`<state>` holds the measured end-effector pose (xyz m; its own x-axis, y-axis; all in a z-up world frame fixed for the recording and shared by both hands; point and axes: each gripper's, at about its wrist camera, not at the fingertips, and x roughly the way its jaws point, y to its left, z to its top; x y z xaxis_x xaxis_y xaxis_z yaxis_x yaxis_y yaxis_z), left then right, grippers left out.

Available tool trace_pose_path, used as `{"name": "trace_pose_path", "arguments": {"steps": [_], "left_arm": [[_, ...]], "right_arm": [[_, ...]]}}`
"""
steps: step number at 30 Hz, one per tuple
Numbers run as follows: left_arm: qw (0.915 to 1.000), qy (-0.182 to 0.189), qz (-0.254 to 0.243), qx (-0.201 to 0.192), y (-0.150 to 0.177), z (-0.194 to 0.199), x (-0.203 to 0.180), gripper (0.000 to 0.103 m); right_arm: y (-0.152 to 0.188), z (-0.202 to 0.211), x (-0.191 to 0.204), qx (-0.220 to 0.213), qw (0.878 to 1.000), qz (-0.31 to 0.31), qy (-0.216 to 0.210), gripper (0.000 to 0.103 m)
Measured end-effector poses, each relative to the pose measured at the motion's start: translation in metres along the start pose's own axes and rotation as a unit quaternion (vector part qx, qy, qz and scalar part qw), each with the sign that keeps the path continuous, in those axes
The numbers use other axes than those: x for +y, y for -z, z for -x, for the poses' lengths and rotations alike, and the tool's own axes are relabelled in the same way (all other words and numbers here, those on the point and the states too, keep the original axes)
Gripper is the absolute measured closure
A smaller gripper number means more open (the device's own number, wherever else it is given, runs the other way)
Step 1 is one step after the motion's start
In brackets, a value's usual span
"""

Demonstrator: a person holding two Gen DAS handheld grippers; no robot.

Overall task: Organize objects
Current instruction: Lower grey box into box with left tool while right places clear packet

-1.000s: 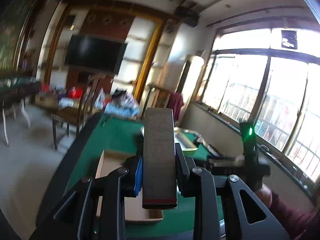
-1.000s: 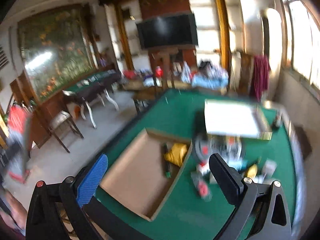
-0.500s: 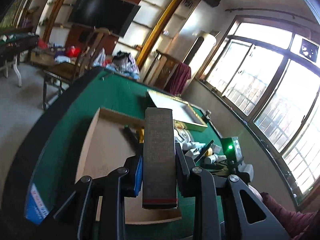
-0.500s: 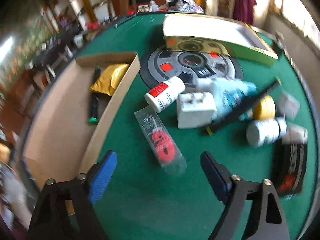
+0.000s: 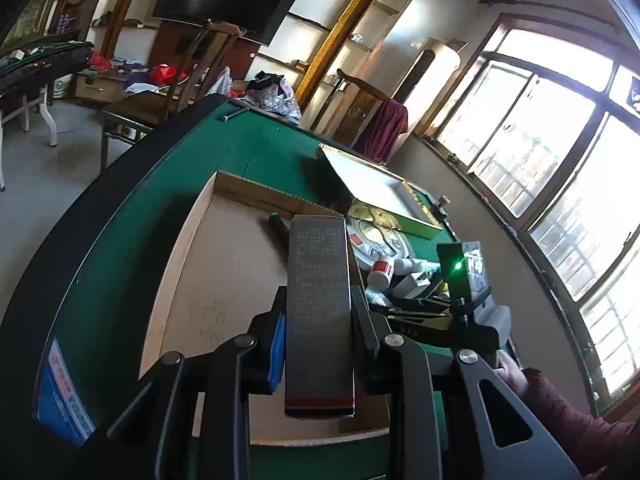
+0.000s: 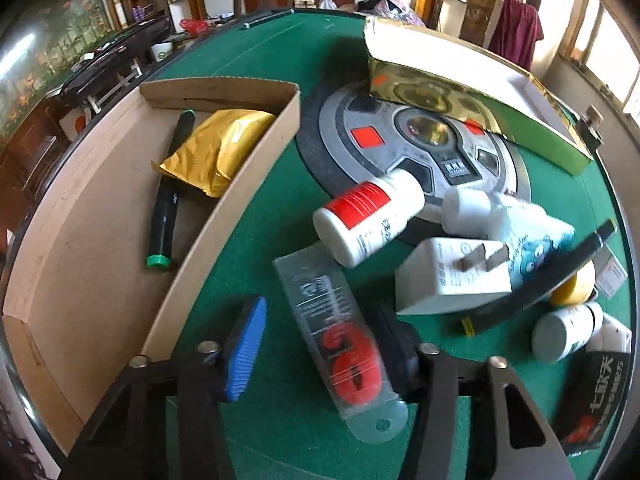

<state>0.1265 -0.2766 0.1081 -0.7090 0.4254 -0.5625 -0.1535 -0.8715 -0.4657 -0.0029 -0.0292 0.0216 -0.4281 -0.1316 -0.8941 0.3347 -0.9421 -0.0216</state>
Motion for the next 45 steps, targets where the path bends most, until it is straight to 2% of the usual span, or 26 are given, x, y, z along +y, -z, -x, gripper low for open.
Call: {"name": "trace_pose_path", "arguments": {"steps": [1,4,8,12,15,17,19,23,27,34,38,41,43,45], "left_arm": [[1.0000,-0.005,-0.001,0.001,0.001,-0.001,-0.003,0.077],[0.9998,-0.016,0.000,0.006,0.007,-0.003,-0.011,0.077],[0.9994,-0.033,-0.011,0.009,0.005,-0.004,-0.021,0.077],[0.9982,-0.049,-0.030,0.015,-0.004,-0.010,-0.031,0.077],[0.9964,-0.067,-0.048,0.024,-0.016,-0.024,-0.033,0.077],[0.9948,-0.080,-0.057,0.029,-0.026,-0.038,-0.029,0.077],[0.9935,-0.092,-0.055,0.036,-0.035,-0.052,-0.022,0.077],[0.9907,-0.118,-0.034,0.060,-0.058,-0.091,0.008,0.077],[0.9873,-0.134,-0.005,0.085,-0.069,-0.122,0.040,0.077],[0.9831,-0.152,0.024,0.100,-0.073,-0.144,0.075,0.077],[0.9853,-0.137,0.030,0.097,-0.071,-0.143,0.081,0.057],[0.9871,-0.129,0.026,0.091,-0.070,-0.136,0.077,0.045],[0.9875,-0.135,0.020,0.078,-0.071,-0.127,0.070,0.043],[0.9892,-0.130,0.016,0.067,-0.074,-0.113,0.060,0.041]], "right_arm": [[-0.001,0.000,0.002,0.000,1.000,0.004,0.004,0.072],[0.004,0.003,0.006,-0.005,1.000,0.014,0.013,0.073],[0.013,0.023,-0.003,-0.024,0.999,-0.015,-0.034,0.073],[0.012,0.057,-0.015,-0.056,0.993,-0.047,-0.089,0.073],[-0.002,0.075,-0.010,-0.065,0.987,-0.054,-0.134,0.073],[-0.017,0.076,-0.002,-0.056,0.980,-0.065,-0.182,0.072],[-0.037,0.069,0.008,-0.046,0.970,-0.079,-0.225,0.072],[-0.076,0.037,0.033,-0.023,0.959,-0.109,-0.261,0.072],[-0.108,-0.004,0.058,0.000,0.960,-0.128,-0.250,0.072],[-0.130,-0.047,0.085,0.023,0.966,-0.132,-0.222,0.072],[-0.137,-0.056,0.088,0.025,0.970,-0.125,-0.207,0.070],[-0.140,-0.047,0.089,0.011,0.973,-0.123,-0.194,0.068],[-0.140,-0.032,0.086,-0.003,0.977,-0.113,-0.183,0.057],[-0.137,-0.011,0.076,-0.023,0.979,-0.108,-0.172,0.051]]}}
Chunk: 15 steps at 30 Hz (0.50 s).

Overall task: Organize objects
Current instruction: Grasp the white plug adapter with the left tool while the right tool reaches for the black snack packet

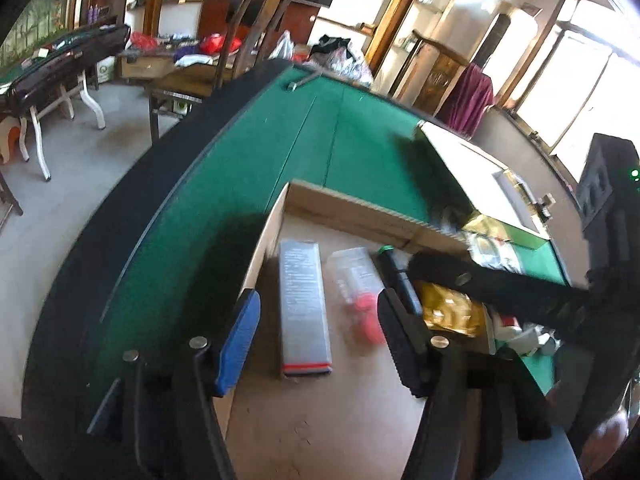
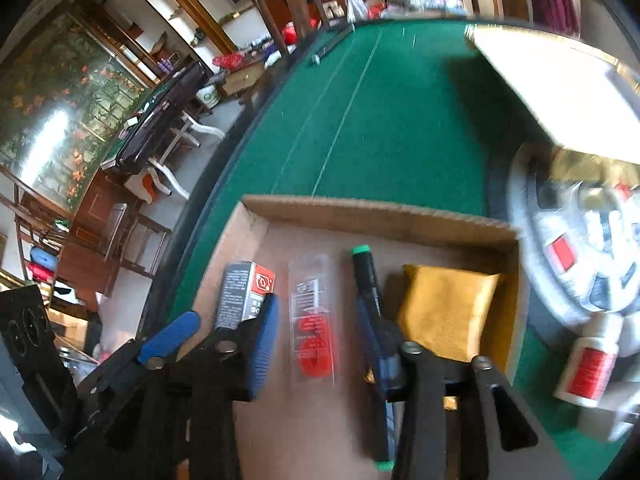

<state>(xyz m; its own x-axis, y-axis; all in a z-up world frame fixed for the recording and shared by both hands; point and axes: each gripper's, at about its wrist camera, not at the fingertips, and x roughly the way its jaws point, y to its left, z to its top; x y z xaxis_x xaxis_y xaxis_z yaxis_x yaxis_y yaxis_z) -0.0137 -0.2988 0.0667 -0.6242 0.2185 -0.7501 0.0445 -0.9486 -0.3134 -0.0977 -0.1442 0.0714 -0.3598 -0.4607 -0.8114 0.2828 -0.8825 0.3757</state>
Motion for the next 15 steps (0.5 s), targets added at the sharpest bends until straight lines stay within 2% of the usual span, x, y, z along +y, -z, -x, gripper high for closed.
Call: {"name": "trace_pose_path", "arguments": {"steps": [2,3,4,5,6,8,10,12,13,15], "left_arm": [[0.9998,0.009,-0.002,-0.016,0.002,0.021,-0.009,0.036],[0.9995,0.018,-0.006,-0.027,0.003,0.032,-0.017,0.034],[0.9986,0.030,-0.014,-0.040,0.005,0.045,-0.028,0.031],[0.9978,0.039,-0.021,-0.049,0.007,0.053,-0.035,0.026],[0.9967,0.050,-0.028,-0.058,0.009,0.061,-0.044,0.024],[0.9935,0.076,-0.048,-0.070,0.016,0.073,-0.068,0.019],[0.9898,0.095,-0.080,-0.069,0.026,0.073,-0.098,0.019],[0.9868,0.094,-0.117,-0.061,0.031,0.064,-0.128,0.019],[0.9854,0.089,-0.134,-0.054,0.038,0.058,-0.142,0.019],[0.9819,0.089,-0.163,-0.038,0.050,0.043,-0.169,0.019]], "right_arm": [[-0.002,0.037,-0.003,-0.032,0.999,0.016,0.021,0.045],[-0.002,0.059,-0.006,-0.052,0.998,0.024,0.040,0.036],[-0.002,0.089,-0.009,-0.084,0.994,0.036,0.064,0.023],[0.001,0.112,-0.012,-0.109,0.990,0.043,0.075,0.015],[0.006,0.139,-0.018,-0.143,0.985,0.053,0.079,0.000],[0.026,0.184,-0.034,-0.217,0.970,0.070,0.080,0.000],[0.051,0.213,-0.069,-0.272,0.956,0.052,0.098,0.000],[0.063,0.213,-0.106,-0.245,0.957,-0.002,0.158,0.000],[0.072,0.211,-0.136,-0.230,0.958,-0.039,0.166,0.000],[0.085,0.209,-0.175,-0.220,0.960,-0.086,0.150,0.000]]}}
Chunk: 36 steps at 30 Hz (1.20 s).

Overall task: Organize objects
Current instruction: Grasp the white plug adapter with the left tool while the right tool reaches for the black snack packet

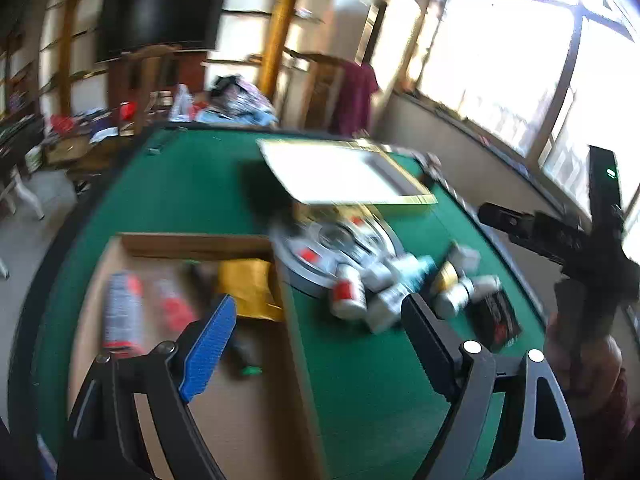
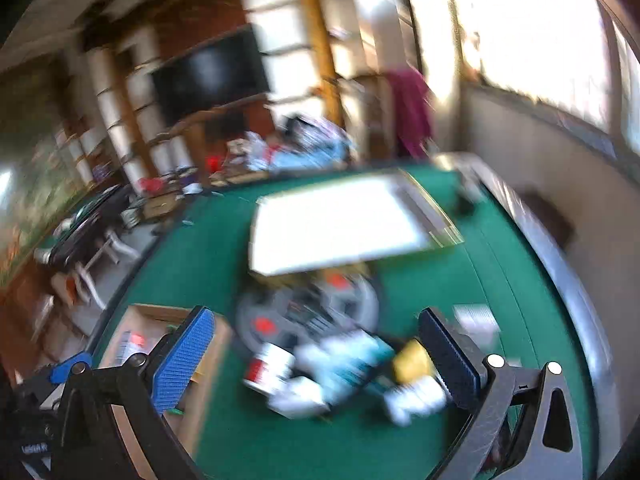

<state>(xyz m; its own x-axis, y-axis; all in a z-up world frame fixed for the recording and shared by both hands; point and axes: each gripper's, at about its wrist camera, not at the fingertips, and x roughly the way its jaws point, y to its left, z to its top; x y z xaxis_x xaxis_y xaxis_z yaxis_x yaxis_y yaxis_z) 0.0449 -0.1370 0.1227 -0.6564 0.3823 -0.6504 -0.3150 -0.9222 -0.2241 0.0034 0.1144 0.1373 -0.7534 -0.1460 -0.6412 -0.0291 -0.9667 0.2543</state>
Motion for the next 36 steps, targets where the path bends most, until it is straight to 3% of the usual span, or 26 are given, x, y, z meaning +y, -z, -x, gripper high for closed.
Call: {"name": "trace_pose_path", "arguments": {"steps": [5,9,15,22,24,25,26,32,36], "left_arm": [[0.9962,-0.001,-0.085,0.019,0.015,-0.043,-0.055,0.019],[0.9884,-0.028,-0.145,0.036,0.022,-0.072,-0.078,0.019],[0.9824,-0.021,-0.170,0.076,0.021,-0.110,-0.084,0.020],[0.9709,-0.014,-0.213,0.107,0.020,-0.142,-0.101,0.051],[0.9693,-0.017,-0.215,0.117,0.020,-0.149,-0.102,0.065],[0.9694,-0.015,-0.211,0.124,0.021,-0.151,-0.100,0.079],[0.9705,-0.013,-0.203,0.129,0.022,-0.153,-0.100,0.081],[0.9753,-0.018,-0.184,0.121,0.027,-0.144,-0.101,0.082],[0.9847,-0.009,-0.141,0.102,0.026,-0.121,-0.091,0.082]], "right_arm": [[0.020,-0.019,-0.080,0.018,0.998,-0.063,0.004,0.000],[0.029,-0.030,-0.107,0.011,0.997,-0.071,0.008,0.000],[0.030,-0.040,-0.126,0.019,0.995,-0.096,-0.011,0.000],[0.030,-0.031,-0.134,0.003,0.993,-0.110,-0.037,0.000],[0.030,-0.031,-0.138,0.003,0.992,-0.117,-0.037,0.000],[0.031,-0.031,-0.139,0.003,0.992,-0.121,-0.036,0.000],[0.031,-0.032,-0.141,0.003,0.991,-0.125,-0.036,0.000],[0.033,-0.037,-0.147,0.011,0.990,-0.138,-0.036,0.000],[0.034,-0.040,-0.147,0.015,0.990,-0.133,-0.034,0.000]]}}
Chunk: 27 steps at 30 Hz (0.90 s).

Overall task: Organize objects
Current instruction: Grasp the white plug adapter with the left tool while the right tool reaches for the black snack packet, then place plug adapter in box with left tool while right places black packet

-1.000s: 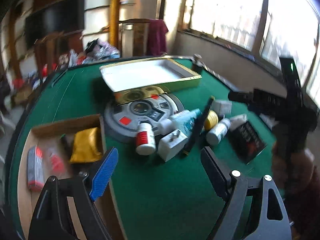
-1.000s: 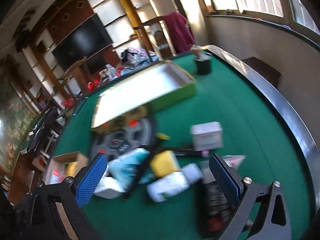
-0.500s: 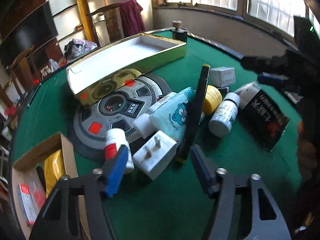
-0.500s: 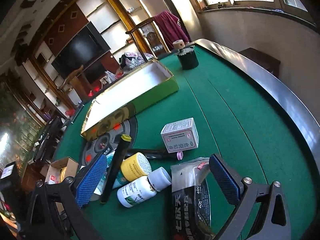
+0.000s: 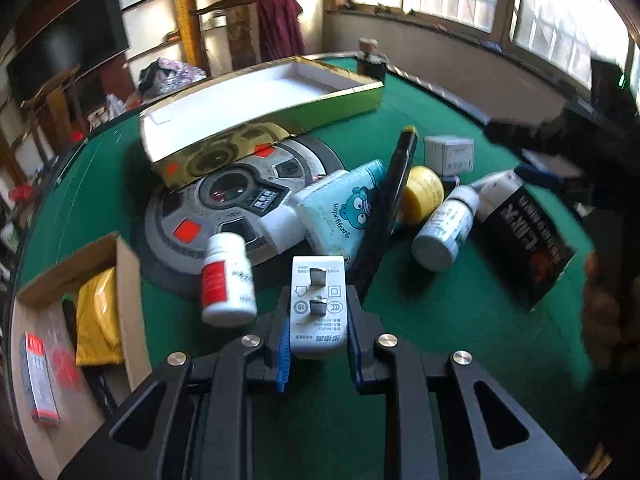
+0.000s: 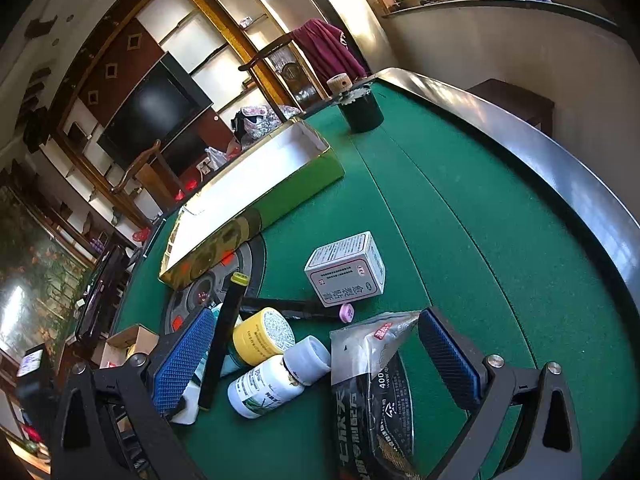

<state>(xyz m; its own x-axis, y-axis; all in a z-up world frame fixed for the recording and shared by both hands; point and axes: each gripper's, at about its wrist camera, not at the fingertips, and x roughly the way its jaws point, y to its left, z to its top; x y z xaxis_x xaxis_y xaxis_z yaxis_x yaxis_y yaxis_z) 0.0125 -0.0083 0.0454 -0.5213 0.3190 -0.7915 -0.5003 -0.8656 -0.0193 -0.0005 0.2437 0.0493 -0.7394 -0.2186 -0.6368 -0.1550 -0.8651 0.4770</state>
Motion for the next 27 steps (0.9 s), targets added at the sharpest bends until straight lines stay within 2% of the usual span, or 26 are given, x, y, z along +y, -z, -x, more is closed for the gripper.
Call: {"name": "trace_pose_path", "arguments": {"steps": [5,11,14,17,19,21,24,27], "left_arm": [[0.9976,0.014,0.057,-0.037,0.015,0.044,0.015,0.081],[0.9915,0.028,0.103,-0.074,0.042,0.100,0.039,0.081],[0.9901,0.026,0.112,-0.080,0.054,0.113,0.049,0.081],[0.9891,0.016,0.122,-0.081,0.066,0.117,0.056,0.081],[0.9874,0.017,0.136,-0.078,0.073,0.117,0.062,0.081],[0.9854,0.020,0.152,-0.075,0.080,0.117,0.068,0.081],[0.9834,0.017,0.164,-0.076,0.090,0.122,0.073,0.081],[0.9825,0.013,0.167,-0.082,0.098,0.128,0.077,0.081]], "right_arm": [[0.002,-0.004,0.000,0.010,1.000,0.010,0.010,0.000],[0.011,0.014,-0.011,0.022,0.998,0.026,0.062,0.000],[0.024,0.018,-0.012,0.039,0.994,0.051,0.091,0.005],[0.034,0.015,-0.006,0.052,0.989,0.079,0.114,0.021],[0.041,0.008,-0.001,0.064,0.986,0.095,0.123,0.043],[0.044,0.002,0.005,0.068,0.984,0.112,0.122,0.054],[0.045,-0.009,0.011,0.073,0.979,0.131,0.140,0.067],[0.044,-0.006,0.006,0.074,0.983,0.112,0.127,0.070]]}}
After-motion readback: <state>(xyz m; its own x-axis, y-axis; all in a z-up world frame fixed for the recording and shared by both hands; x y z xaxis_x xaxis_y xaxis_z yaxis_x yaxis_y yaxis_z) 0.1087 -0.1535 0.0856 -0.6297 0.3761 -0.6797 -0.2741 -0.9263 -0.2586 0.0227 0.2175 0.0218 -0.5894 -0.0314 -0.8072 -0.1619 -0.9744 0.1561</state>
